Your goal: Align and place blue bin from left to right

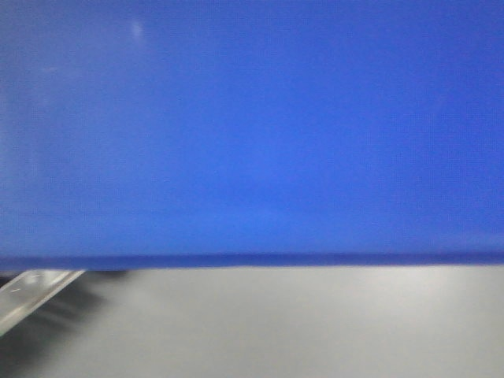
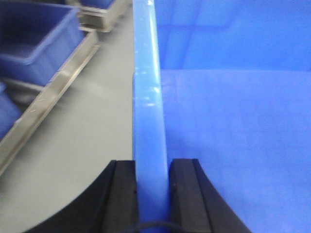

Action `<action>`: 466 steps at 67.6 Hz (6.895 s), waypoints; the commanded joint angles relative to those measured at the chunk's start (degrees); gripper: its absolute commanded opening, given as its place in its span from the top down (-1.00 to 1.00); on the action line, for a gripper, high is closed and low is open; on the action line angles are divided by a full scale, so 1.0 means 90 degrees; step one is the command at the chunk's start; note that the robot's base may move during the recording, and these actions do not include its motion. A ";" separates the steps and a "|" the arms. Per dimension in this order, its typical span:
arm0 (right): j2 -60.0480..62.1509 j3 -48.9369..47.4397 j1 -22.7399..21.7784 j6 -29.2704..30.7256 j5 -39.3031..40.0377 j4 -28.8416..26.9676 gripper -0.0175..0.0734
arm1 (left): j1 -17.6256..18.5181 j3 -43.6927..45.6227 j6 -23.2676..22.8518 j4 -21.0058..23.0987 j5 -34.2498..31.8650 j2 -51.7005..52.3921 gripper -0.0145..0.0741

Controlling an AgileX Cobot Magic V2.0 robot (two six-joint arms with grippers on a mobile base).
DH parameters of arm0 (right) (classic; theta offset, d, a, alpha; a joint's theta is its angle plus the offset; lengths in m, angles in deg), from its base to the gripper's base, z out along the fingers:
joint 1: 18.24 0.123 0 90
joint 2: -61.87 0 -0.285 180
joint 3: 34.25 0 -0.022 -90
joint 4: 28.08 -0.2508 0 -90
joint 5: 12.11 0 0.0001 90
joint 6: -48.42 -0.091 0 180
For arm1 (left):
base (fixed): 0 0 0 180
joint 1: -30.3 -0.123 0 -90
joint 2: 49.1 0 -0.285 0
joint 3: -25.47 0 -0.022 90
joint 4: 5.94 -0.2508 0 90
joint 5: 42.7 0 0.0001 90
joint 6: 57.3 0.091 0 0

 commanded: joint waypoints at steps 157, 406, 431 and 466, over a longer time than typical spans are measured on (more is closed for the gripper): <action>0.0075 -0.0074 0.0063 -0.0040 0.0533 0.0356 0.79 | 0.0121 0.0078 -0.0034 -0.0120 -0.0542 0.0068 0.92; 0.0075 -0.0074 0.0063 -0.0040 0.1085 0.0356 0.79 | 0.0121 0.0078 -0.0034 -0.0397 -0.0867 0.0068 0.92; 0.0075 -0.0074 0.0063 -0.0040 0.1085 0.0356 0.79 | 0.0121 0.0078 -0.0034 -0.0397 -0.0867 0.0068 0.92; 0.0075 -0.0074 0.0063 -0.0040 0.1085 0.0356 0.79 | 0.0121 0.0078 -0.0034 -0.0397 -0.0867 0.0068 0.92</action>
